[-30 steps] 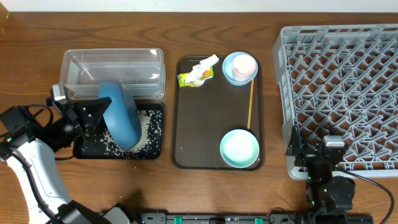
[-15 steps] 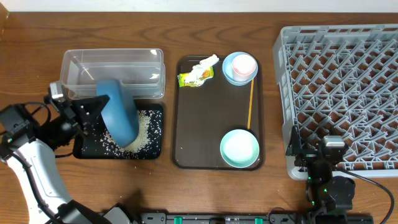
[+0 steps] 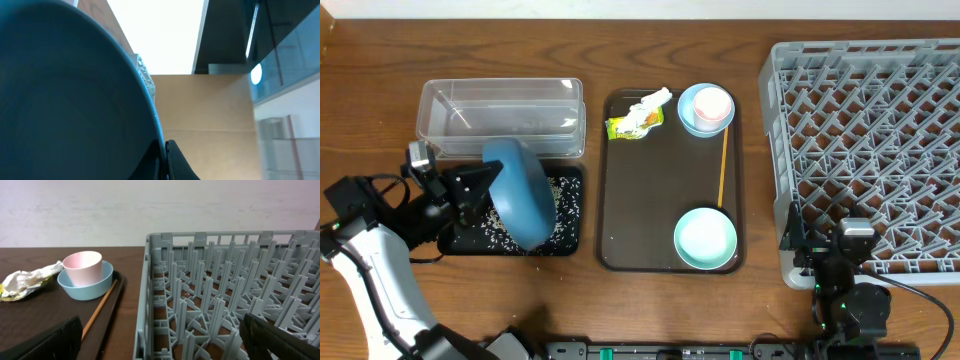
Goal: Sort waste into correct bins and load items into the dishwasher rack
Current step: 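Tilt the blue bowl with the left gripper to pour rice onto the black tray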
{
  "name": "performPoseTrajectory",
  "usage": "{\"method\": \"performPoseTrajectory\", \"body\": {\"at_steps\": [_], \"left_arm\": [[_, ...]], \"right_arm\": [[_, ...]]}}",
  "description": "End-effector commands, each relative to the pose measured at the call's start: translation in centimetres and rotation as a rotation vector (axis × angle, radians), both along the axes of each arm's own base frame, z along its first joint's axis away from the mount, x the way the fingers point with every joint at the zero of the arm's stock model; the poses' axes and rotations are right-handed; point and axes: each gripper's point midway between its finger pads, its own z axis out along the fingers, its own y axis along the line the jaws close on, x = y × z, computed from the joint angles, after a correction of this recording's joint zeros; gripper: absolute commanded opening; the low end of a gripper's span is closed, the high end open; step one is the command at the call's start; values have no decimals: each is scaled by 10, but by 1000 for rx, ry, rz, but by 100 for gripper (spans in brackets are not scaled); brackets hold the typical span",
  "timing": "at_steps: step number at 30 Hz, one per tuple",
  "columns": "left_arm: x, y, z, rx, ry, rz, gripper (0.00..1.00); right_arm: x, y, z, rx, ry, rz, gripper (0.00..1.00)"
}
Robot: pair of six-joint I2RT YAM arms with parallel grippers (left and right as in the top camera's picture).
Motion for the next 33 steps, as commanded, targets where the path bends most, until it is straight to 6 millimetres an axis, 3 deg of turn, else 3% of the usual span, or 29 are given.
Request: {"method": "performPoseTrajectory", "body": {"at_steps": [1, 3, 5, 10, 16, 24, 28, 33], "left_arm": [[-5, -4, 17, 54, -110, -9, 6], [-8, -7, 20, 54, -109, -8, 6], [-3, -2, 17, 170, -180, -3, 6], [-2, -1, 19, 164, -170, 2, 6], [-11, -14, 30, 39, -98, -18, 6], [-25, -47, 60, 201, -276, -103, 6], [-19, -60, 62, 386, -230, -61, 6], [-13, -84, 78, 458, -230, -12, 6]], "right_arm": [[0, 1, -1, 6, 3, 3, 99], [0, 1, -1, 6, 3, 3, 99], [0, 1, -1, 6, 3, 3, 99], [0, 1, -1, 6, 3, 3, 99], [0, 1, -1, 6, 3, 3, 99], [0, 1, -1, 6, 3, 3, 99], [0, 1, -1, 6, 3, 3, 99], [0, 1, -1, 6, 3, 3, 99]]}}
